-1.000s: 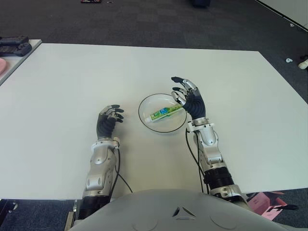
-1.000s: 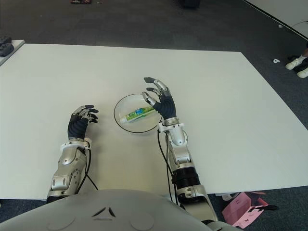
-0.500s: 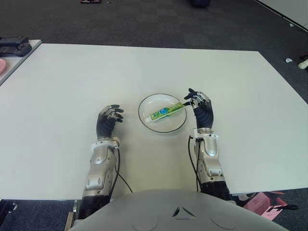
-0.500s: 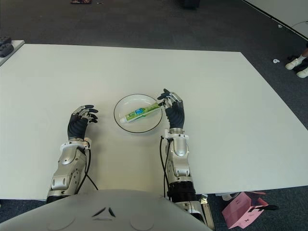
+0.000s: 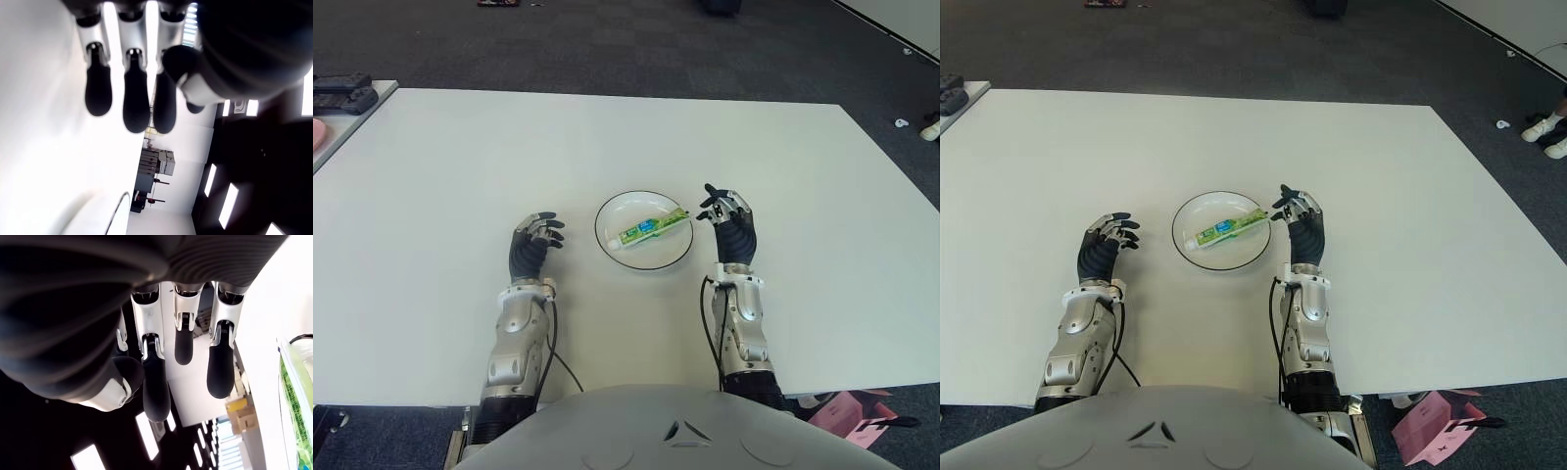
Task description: Put the toothpaste on the table into the plate.
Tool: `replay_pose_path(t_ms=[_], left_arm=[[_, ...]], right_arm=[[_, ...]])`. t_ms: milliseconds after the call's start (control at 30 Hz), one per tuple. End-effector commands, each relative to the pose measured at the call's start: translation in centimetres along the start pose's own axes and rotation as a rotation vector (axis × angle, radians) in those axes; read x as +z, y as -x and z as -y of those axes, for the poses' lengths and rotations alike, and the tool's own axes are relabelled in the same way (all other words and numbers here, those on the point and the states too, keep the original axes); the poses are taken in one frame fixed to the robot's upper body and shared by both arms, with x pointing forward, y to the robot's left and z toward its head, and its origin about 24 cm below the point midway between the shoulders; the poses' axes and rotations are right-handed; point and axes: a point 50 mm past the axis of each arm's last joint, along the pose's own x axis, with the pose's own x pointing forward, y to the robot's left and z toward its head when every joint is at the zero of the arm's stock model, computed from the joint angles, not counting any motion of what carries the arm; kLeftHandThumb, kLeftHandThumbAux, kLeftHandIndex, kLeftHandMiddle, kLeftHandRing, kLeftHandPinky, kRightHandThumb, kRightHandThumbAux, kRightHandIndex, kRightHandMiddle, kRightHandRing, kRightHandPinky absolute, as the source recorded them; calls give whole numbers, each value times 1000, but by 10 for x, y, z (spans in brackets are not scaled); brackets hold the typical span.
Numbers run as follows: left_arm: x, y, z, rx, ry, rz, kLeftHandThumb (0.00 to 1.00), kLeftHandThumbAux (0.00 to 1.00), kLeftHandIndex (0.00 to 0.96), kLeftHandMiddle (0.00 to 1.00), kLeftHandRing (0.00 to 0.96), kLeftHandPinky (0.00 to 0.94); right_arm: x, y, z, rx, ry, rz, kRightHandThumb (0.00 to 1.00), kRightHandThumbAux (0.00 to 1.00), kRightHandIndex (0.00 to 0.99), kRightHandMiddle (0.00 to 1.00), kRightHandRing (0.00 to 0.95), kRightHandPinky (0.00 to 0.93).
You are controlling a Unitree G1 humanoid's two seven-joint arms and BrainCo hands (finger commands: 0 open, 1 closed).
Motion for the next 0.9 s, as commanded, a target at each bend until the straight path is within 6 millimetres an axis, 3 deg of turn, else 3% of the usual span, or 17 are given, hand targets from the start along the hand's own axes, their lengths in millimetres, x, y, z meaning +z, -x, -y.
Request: replay_pose_path(t_ms=[33, 900], left_arm=[[-27, 7, -5, 19, -3, -160, 834, 679, 400, 506, 605, 589], [-24, 8, -1, 12, -31, -157, 832, 681, 396, 505, 606, 587]], right_arm=[[-12, 10, -14, -101, -137, -23, 705, 719, 434, 597, 573, 571], [-27, 24, -5, -321, -178, -124, 708, 720, 434, 590, 552, 530]])
